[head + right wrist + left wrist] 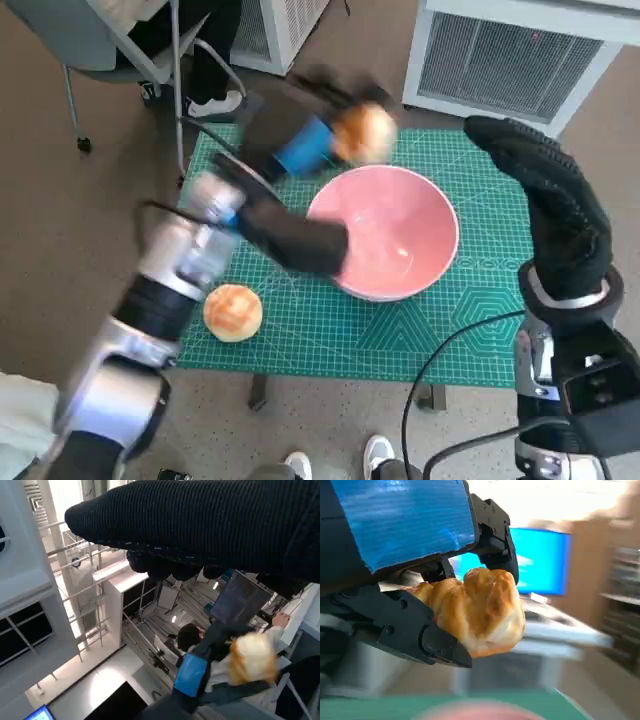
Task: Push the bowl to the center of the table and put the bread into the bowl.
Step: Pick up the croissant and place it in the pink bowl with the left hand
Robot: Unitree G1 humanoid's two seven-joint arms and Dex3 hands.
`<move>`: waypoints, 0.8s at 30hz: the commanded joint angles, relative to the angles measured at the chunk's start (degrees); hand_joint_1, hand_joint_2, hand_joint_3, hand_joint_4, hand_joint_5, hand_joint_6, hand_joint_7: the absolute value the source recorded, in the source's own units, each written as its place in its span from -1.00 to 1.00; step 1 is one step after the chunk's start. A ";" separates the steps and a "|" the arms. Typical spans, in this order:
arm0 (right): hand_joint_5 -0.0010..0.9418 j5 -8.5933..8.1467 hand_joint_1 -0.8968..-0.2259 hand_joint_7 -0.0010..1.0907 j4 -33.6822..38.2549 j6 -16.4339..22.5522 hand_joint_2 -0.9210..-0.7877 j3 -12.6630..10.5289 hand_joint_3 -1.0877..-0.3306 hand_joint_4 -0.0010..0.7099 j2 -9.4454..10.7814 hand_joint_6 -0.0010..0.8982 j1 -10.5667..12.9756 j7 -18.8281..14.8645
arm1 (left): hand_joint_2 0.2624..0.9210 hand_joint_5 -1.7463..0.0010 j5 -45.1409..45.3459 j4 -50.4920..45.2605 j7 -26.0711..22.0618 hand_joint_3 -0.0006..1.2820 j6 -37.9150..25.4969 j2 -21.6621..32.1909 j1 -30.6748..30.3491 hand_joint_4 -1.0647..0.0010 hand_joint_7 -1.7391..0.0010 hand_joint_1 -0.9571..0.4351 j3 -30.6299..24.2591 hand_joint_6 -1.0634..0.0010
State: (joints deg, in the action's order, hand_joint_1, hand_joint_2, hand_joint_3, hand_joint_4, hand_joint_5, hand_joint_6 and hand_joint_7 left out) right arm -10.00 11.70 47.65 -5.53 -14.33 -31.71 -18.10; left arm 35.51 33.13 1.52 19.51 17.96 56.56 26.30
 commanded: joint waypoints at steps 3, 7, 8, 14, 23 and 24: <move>-0.99 -0.43 0.01 0.23 -0.49 -0.69 -1.00 0.27 -0.17 -0.15 0.55 -1.00 1.43 -0.05 | 1.00 -0.33 2.64 5.00 -0.34 -0.85 0.20 -3.20 -0.16 -0.18 -0.44 0.38 2.62 -0.16; -0.99 -0.79 0.01 0.23 -1.13 -0.99 -1.00 0.28 -0.17 -0.15 0.50 -1.00 1.88 -0.20 | 1.00 -0.43 3.44 9.18 -1.22 -0.82 -0.37 -5.69 0.60 -0.10 -0.40 0.38 3.81 -0.17; -0.99 -0.82 0.01 0.23 -1.29 -1.04 -1.00 0.26 -0.17 -0.15 0.47 -1.00 2.02 -0.21 | 1.00 -0.44 3.12 10.07 -2.37 -0.82 -0.57 -6.20 0.85 -0.10 -0.39 0.38 3.92 -0.16; -0.99 -0.90 0.00 0.23 -2.35 -1.81 -1.00 0.15 -0.16 -0.15 0.28 -1.00 2.57 -0.10 | 0.97 0.00 -0.36 12.87 -16.16 -0.72 -5.14 -7.64 2.27 0.28 -0.07 0.31 3.60 0.38; -0.99 -0.30 0.01 0.22 -3.39 -2.43 -1.00 0.02 -0.14 -0.15 0.70 -1.00 3.13 0.53 | 0.95 0.99 -2.96 12.38 -28.44 -0.96 -7.92 -6.13 3.01 0.99 0.81 -0.23 2.54 0.92; -0.99 -0.31 0.02 0.22 -3.32 -2.38 -1.00 0.01 -0.14 -0.15 0.75 -1.00 3.10 0.50 | 0.95 0.99 -3.13 12.31 -28.28 -0.96 -7.27 -5.80 2.87 0.99 0.81 -0.24 2.34 0.93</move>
State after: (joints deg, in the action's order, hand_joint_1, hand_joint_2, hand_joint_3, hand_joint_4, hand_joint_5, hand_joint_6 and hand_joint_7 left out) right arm -10.89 8.60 45.76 -5.56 -13.92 -30.28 -17.95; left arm 33.49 46.23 -26.04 10.99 11.19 58.41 29.53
